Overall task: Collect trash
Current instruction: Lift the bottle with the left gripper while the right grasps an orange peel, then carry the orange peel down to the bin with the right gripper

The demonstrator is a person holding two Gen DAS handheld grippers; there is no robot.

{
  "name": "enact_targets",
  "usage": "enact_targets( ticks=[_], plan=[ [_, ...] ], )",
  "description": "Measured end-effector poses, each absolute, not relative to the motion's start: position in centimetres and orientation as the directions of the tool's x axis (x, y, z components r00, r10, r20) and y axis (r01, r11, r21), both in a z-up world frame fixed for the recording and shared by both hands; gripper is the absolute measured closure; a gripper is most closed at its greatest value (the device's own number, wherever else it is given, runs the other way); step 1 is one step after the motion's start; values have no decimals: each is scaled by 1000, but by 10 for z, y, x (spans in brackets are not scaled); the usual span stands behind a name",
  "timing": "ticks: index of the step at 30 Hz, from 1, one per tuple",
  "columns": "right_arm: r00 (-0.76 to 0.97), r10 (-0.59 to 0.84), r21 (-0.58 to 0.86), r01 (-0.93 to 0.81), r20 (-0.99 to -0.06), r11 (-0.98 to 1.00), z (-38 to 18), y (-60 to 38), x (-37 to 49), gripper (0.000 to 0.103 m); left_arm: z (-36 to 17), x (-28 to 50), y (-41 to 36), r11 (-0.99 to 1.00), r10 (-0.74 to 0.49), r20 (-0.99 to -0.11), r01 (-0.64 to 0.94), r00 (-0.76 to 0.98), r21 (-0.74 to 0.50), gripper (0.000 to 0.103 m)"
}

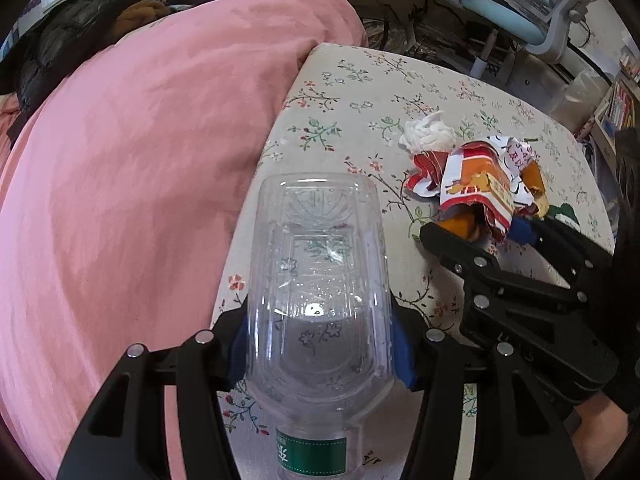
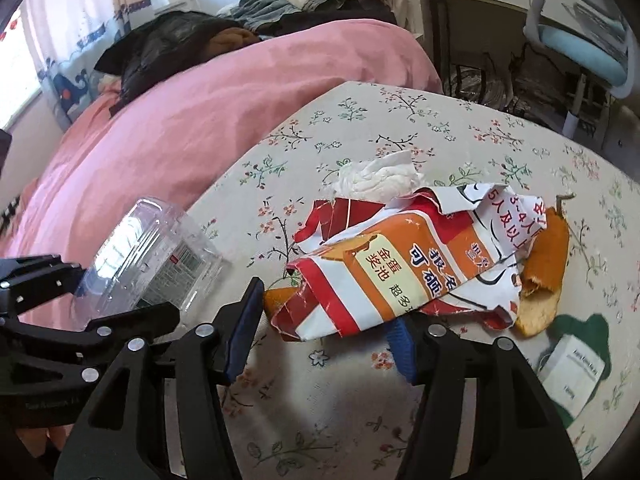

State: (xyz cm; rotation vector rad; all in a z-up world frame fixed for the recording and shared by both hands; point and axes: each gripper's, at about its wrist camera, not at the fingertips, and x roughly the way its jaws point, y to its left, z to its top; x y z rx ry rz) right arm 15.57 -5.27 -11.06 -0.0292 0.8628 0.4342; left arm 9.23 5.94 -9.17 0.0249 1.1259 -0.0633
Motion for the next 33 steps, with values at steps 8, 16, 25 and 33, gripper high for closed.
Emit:
enact_targets(
  ticks=[8,16,25,33],
  plan=[
    [510,351,84,-473,-785,877,-111,-53,122,56,-91,86,56,996,-46,-900,86,434,-9,48],
    [448,276,7,-516,-850,857,-112,-89,58,57,-93,71,35,975,-203,-885,170,418,-143,48],
    [443,242,-11,-495,-863,869,-111,-118,17,48,-98,50,19,978,-177,-896,172,407,-115,47],
    [439,257,37,-450,-861,892,-109,-122,6,47,-101,47,19,984,-138,-899,162,417,-75,43]
  ],
)
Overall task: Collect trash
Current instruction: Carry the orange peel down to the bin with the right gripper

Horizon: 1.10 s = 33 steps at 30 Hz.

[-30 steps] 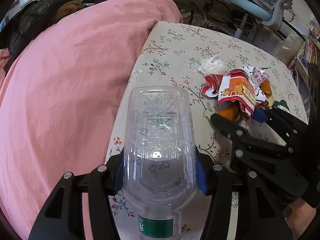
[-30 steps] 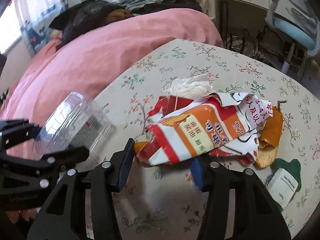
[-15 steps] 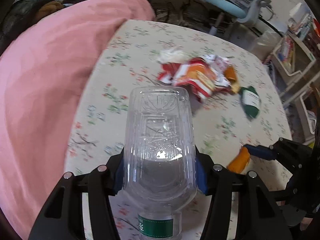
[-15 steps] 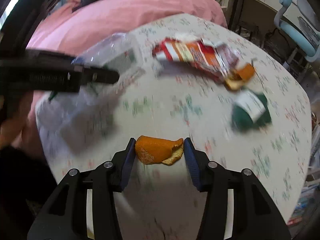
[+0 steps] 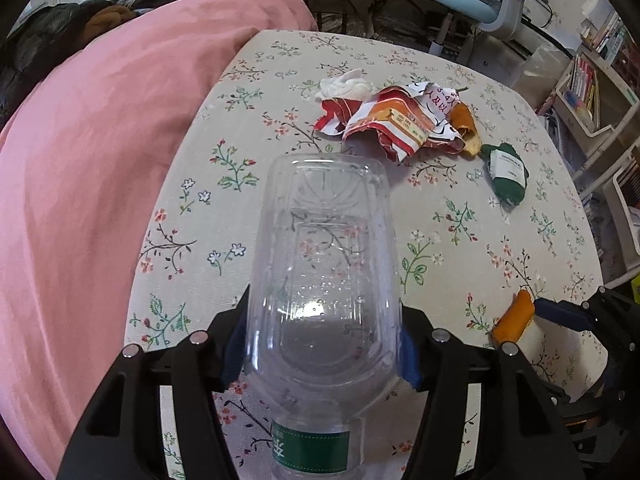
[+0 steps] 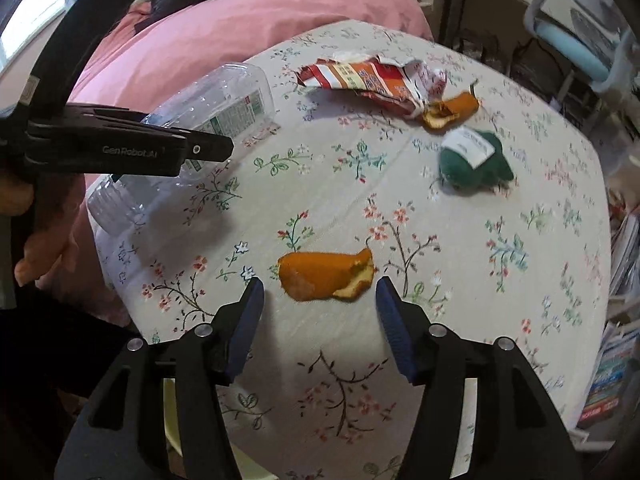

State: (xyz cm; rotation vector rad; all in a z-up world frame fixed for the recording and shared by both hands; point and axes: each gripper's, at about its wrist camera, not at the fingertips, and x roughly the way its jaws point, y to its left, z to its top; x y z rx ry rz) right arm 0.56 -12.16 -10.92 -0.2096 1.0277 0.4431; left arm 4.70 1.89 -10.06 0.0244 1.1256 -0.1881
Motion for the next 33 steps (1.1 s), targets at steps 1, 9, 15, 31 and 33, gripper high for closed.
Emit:
enact_targets(
  ticks=[1,9,15,31,33],
  plan=[
    [433,264,55,-438,-862,897,-110,-123,6,47,-101,47,18,984,-133,-899,162,418,-71,43],
    [458,254,48,-414,-852,909,-112,-121,13,47,-102,47,15,985,-117,-901,167,419,-50,43],
    [482,242,2,-445,-842,895,-115,-112,14,57,-103,46,12,981,-126,-895,185,427,-50,45],
    [529,316,61,-444,-788,894,-95,-119,9,70,-88,39,13,981,-137,-855,187,501,-47,48],
    [527,325,69,-448,-785,891,-94,-119,8,70,-88,39,13,981,-136,-853,188,503,-46,48]
  ],
)
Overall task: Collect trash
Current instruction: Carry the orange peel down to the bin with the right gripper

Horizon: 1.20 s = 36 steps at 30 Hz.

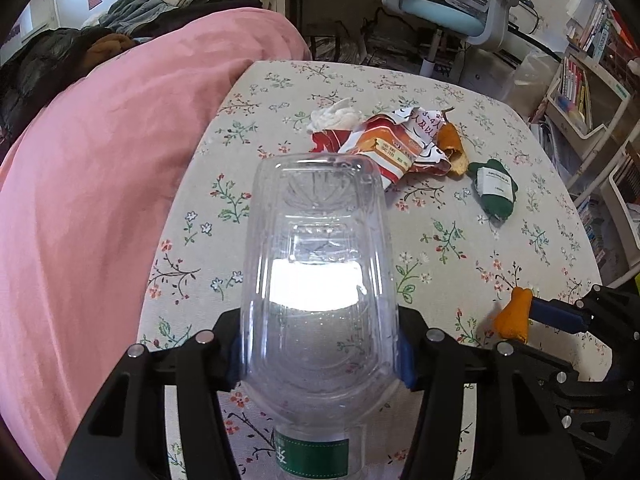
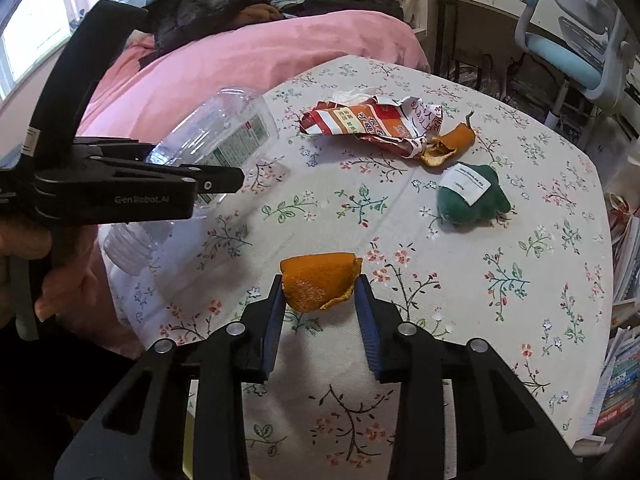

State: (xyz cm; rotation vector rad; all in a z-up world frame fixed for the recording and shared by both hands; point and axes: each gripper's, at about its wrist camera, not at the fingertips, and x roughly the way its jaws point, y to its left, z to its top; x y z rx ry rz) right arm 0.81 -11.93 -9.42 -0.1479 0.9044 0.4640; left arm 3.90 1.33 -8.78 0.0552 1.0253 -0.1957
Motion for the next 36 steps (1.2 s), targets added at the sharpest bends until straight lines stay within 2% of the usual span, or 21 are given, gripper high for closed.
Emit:
enact_targets(
  ticks=[17,27,29,32,36],
  plan=[
    [486,443,139,-541,-753,829,-82,-99,-22,70,-79,32,14,982,-118,-831,189,543,-15,48],
    [389,517,189,-630,-763,753,-87,-78,-70,70,-70,20,13,981,-111,-811,194,574,2,48],
    [326,509,197,-656,-797,728,-97,-69,-87,68,-69,14,13,981,-117,-809,195,576,-3,48],
    [320,471,161,-663,-822,731,-105,-64,-107,61,-66,2,13,980,-128,-803,199,581,-13,48],
    [378,494,187,-615,-783,766,-95,-80,-120,53,-66,-15,11,978,-144,-802,205,580,-27,48]
  ],
)
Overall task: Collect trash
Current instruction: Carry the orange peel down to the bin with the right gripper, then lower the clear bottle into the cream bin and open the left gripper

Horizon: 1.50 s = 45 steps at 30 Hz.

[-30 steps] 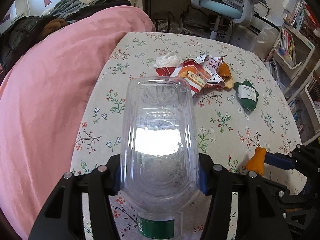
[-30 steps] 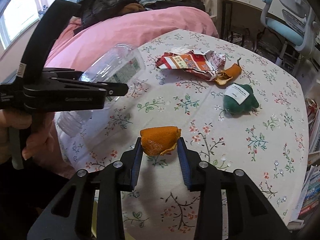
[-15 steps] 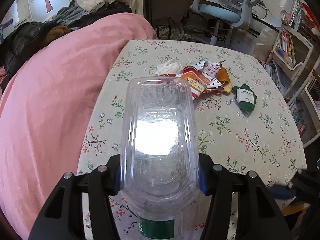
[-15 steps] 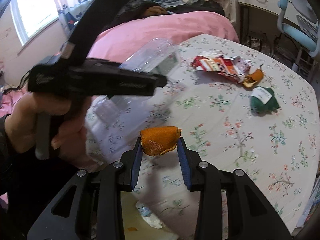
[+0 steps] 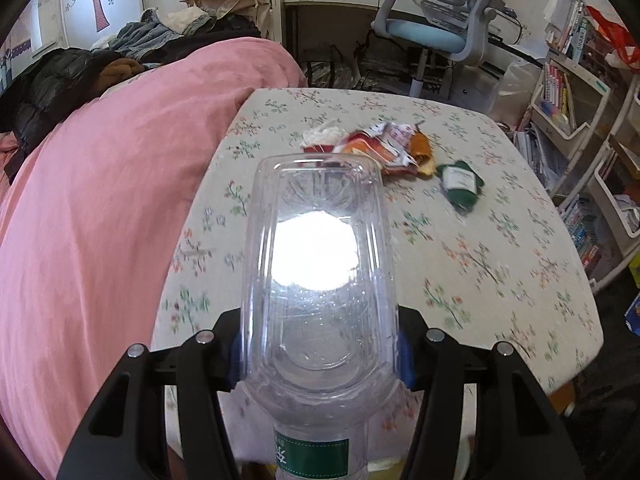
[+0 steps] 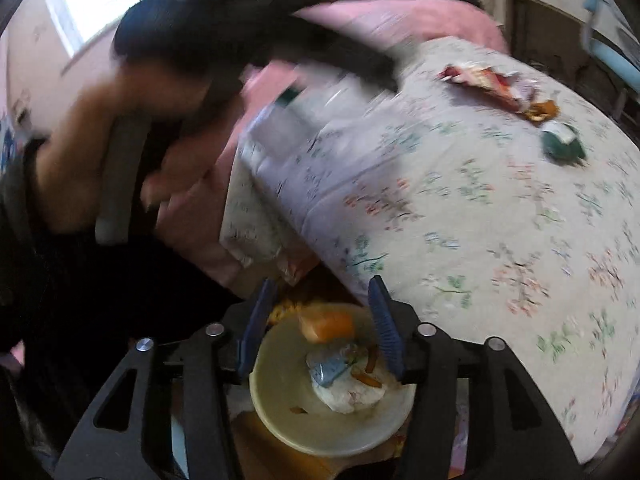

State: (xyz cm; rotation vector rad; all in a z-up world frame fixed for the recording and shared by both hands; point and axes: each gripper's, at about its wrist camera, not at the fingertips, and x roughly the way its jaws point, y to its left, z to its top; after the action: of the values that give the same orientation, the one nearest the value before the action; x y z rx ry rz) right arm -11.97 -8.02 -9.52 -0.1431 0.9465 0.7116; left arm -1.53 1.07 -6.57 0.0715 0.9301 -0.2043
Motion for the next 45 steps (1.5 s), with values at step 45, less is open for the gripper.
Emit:
enact_targets(
  ticks=[45],
  plan=[
    [721,359,310,-208,-593,928,-64,-189,-107,34,-94,-153,2,986,-149,-796,153,587,-72,21]
  ],
)
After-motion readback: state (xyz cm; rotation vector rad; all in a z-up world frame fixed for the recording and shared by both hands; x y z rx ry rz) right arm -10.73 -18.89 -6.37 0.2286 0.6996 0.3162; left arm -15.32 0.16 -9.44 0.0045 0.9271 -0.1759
